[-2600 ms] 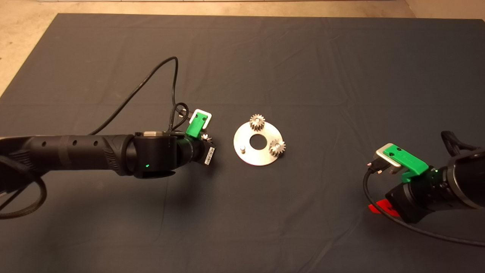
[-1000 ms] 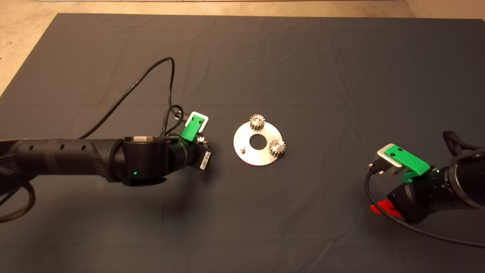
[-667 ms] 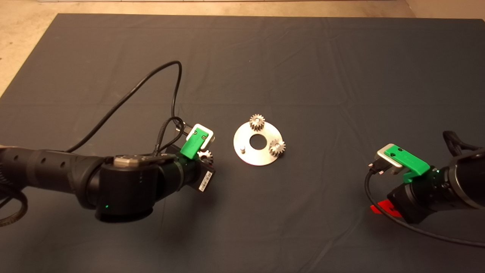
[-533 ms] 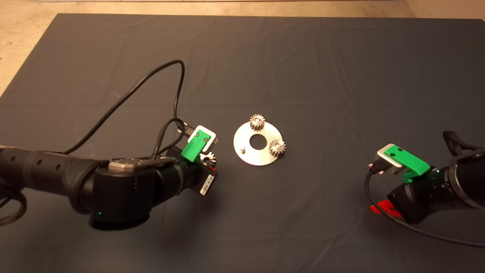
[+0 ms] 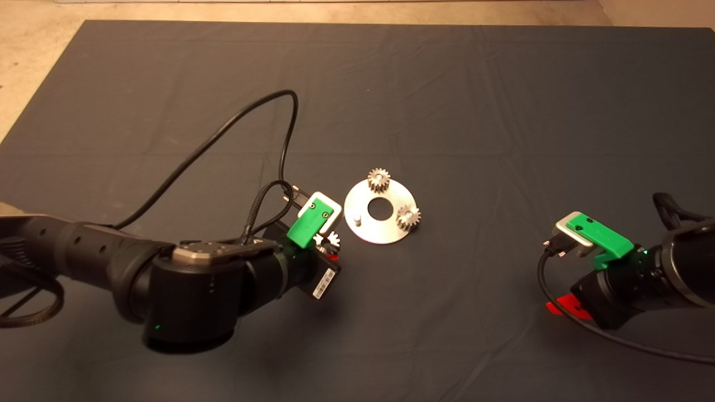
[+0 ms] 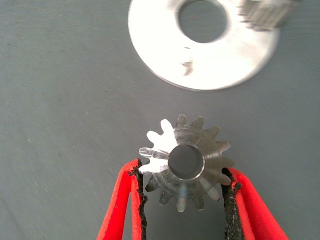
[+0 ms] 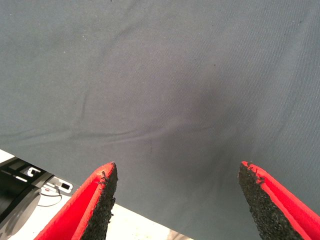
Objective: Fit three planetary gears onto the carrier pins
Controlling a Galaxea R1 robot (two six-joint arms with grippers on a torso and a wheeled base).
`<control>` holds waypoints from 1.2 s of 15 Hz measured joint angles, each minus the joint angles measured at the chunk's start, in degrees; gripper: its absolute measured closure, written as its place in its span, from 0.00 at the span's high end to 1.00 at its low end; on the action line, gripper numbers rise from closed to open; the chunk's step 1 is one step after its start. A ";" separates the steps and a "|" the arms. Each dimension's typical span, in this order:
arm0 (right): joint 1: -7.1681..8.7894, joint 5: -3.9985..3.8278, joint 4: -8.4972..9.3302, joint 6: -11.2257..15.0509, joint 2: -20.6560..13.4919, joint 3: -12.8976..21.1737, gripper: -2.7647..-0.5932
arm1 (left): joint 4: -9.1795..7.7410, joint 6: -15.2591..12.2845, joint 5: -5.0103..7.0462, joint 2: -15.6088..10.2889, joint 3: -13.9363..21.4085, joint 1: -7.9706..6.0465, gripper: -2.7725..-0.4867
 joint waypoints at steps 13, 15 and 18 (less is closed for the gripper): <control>0.00 0.00 0.00 -0.88 0.02 0.00 0.55 | 0.02 3.06 0.12 5.35 -8.18 -0.02 0.08; -0.02 0.00 0.00 -1.07 0.02 0.00 0.55 | 0.00 3.06 0.17 6.13 -8.19 -0.38 0.08; -0.02 0.00 0.00 -1.13 0.00 0.00 0.55 | 0.00 3.06 0.15 7.09 -8.30 -1.02 0.08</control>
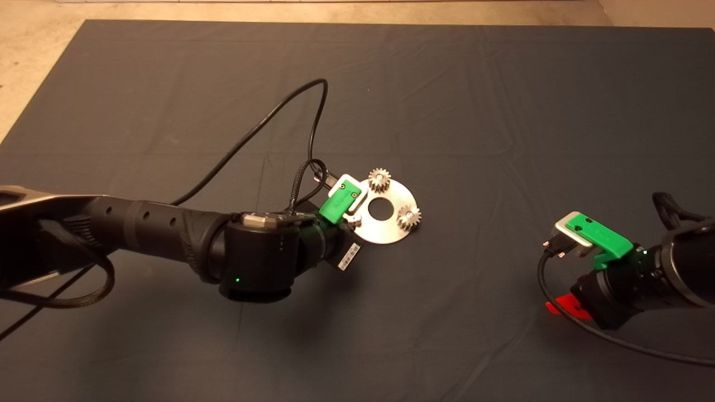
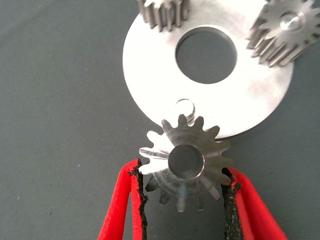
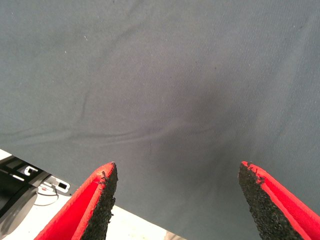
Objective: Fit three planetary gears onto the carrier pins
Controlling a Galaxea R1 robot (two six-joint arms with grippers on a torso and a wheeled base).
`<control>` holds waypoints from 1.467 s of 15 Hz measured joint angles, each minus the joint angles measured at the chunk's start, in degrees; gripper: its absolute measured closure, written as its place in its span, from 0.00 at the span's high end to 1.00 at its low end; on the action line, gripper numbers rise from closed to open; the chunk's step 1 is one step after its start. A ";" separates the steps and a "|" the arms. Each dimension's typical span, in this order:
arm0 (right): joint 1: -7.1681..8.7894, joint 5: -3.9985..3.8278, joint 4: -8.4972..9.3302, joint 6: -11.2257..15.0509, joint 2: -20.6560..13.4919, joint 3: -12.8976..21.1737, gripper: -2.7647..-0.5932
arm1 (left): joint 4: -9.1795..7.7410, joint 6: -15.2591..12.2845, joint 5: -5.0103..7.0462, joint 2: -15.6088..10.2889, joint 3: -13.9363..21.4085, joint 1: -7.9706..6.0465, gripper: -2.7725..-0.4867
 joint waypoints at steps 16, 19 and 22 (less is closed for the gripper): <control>0.02 -0.05 0.00 -0.59 -1.01 0.00 0.55 | 0.00 -2.01 -0.06 1.89 -3.72 -1.53 0.08; 0.02 -0.05 0.00 -0.61 -1.45 0.00 0.55 | 0.00 -2.86 0.02 1.93 -3.72 -1.51 0.08; 0.02 0.01 0.00 -1.37 -2.03 0.00 0.55 | 0.10 -3.06 -0.09 2.47 -3.72 -1.51 0.08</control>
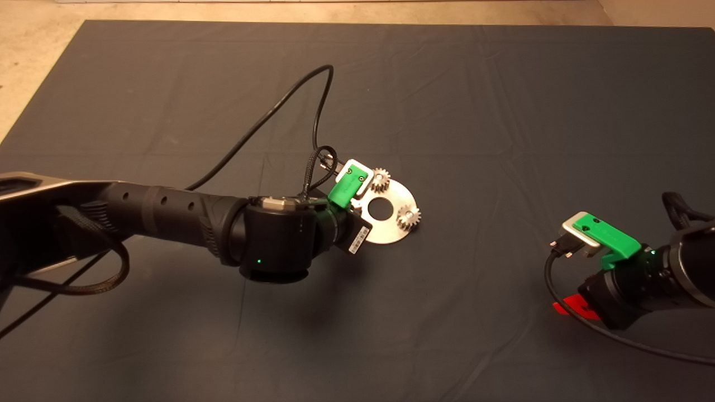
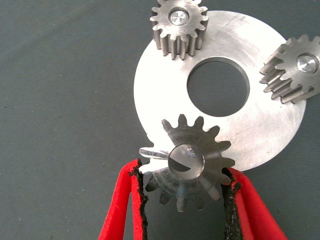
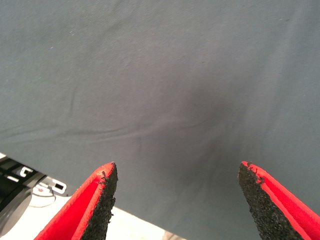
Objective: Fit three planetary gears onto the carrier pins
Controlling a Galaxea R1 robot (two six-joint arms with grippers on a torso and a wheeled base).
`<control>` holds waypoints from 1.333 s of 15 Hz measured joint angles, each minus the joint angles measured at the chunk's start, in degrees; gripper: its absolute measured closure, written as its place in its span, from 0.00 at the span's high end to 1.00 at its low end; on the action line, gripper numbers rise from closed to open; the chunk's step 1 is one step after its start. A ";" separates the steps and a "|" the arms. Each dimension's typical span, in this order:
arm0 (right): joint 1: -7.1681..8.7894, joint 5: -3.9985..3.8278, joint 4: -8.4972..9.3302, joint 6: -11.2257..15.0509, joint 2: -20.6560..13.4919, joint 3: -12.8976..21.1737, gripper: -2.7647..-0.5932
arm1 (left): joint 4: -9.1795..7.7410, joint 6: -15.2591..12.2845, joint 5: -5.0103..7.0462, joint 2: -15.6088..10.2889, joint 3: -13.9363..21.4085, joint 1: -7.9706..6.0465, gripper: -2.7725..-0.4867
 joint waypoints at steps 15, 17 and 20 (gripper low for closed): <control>0.00 -0.01 0.00 -0.92 -1.30 0.00 0.55 | 2.62 -1.46 0.04 1.24 0.00 0.16 0.08; 0.00 -0.01 0.00 -0.93 -1.41 0.00 0.55 | 3.04 -1.49 0.00 1.46 0.00 0.17 0.08; 0.00 -0.01 0.00 -1.14 -1.42 0.00 0.55 | 3.84 -1.49 0.00 1.49 0.00 0.46 0.08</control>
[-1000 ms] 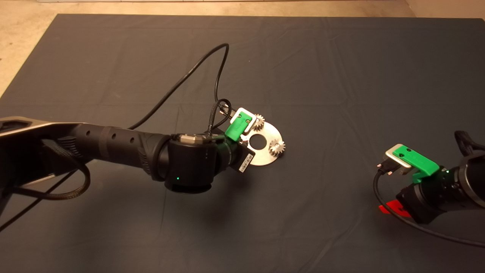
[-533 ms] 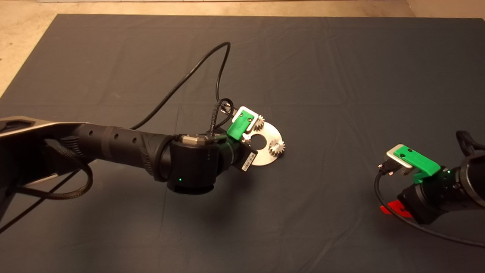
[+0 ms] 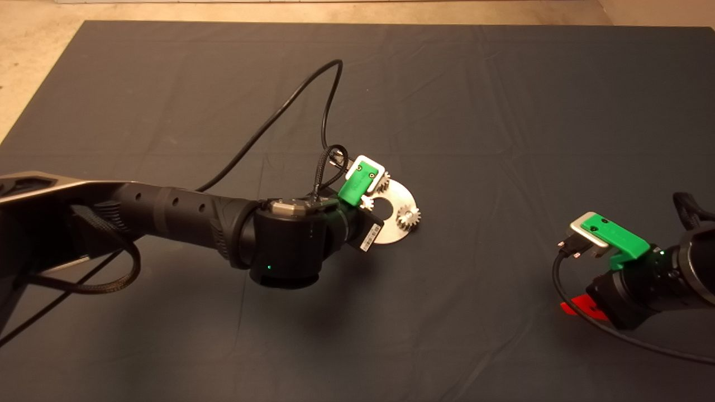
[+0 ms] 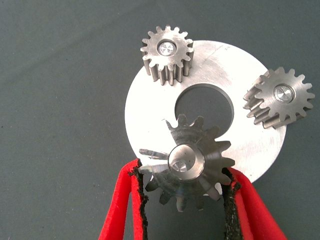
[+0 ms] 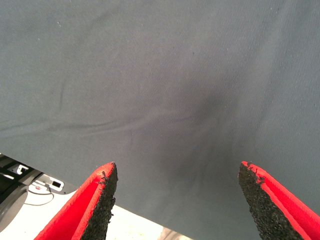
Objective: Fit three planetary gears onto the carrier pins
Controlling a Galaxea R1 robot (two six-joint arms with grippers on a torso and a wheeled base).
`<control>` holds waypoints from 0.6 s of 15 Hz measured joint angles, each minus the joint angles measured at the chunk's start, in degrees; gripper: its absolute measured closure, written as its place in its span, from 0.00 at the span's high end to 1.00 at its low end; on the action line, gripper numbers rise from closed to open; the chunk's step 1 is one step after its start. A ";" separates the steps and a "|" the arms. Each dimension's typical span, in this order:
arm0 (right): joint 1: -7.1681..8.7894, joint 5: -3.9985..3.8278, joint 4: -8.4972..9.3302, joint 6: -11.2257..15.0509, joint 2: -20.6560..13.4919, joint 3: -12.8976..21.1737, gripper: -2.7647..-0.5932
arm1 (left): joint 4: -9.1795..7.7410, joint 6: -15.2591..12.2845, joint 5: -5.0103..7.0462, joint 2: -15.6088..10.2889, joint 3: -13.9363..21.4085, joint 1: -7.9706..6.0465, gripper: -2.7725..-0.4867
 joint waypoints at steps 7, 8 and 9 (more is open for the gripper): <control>0.00 0.00 0.01 -0.46 -0.33 0.00 0.55 | 1.66 0.00 0.04 0.74 0.00 1.91 0.07; 0.00 0.01 0.00 -0.49 -0.46 0.00 0.55 | 1.66 0.00 0.06 0.74 0.00 1.91 0.07; 0.00 0.00 0.00 -0.49 -0.51 0.00 0.55 | 1.66 0.02 0.09 0.74 0.00 1.94 0.07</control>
